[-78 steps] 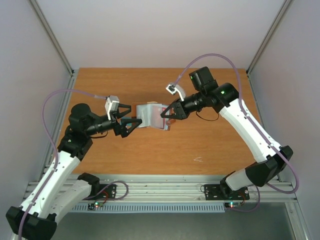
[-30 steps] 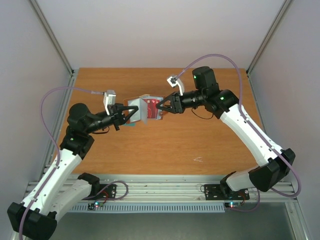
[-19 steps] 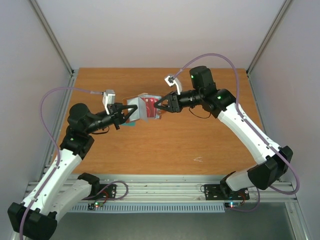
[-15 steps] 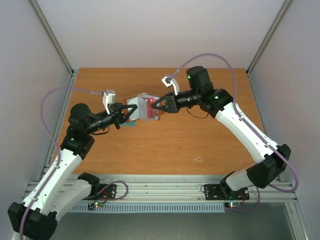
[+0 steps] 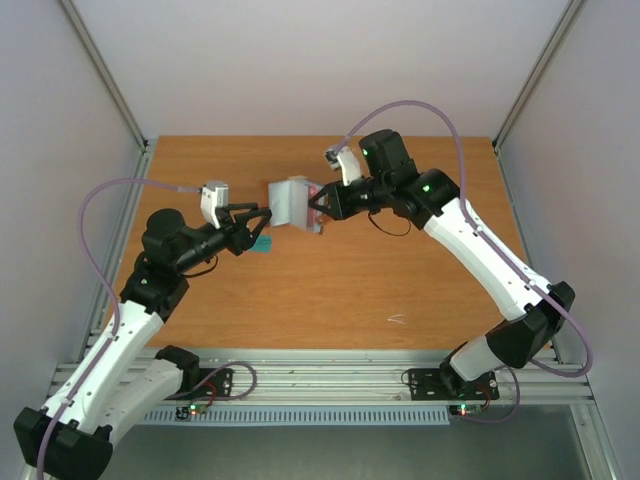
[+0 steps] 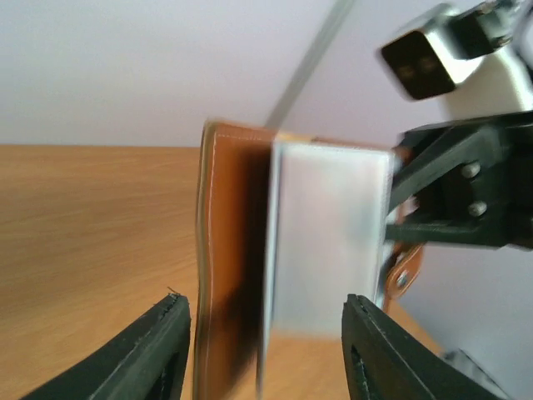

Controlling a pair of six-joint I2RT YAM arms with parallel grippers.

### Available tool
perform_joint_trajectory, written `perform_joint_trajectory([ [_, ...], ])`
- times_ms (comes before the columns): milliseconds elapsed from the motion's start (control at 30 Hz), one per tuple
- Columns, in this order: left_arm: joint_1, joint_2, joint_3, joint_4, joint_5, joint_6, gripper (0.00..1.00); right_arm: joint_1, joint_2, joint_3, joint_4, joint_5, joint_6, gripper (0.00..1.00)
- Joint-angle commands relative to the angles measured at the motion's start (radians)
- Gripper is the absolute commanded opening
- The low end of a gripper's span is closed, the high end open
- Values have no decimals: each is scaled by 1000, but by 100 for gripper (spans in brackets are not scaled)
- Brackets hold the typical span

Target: Take the credit cards out of the card holder

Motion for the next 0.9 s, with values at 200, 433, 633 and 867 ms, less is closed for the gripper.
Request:
perform_joint_trajectory([
  [200, 1, -33, -1, -121, -191, 156, 50, 60, 303, 372, -807, 1300, 108, 1],
  [433, -8, -20, -9, -19, 66, 126, 37, 70, 256, 391, -608, 857, 71, 1],
  [633, -45, 18, 2, 89, 211, 104, 25, 98, 269, 426, -483, 517, 61, 1],
  [867, -72, 57, 28, 56, 178, 106, 22, 142, 223, 374, -314, 261, -4, 1],
])
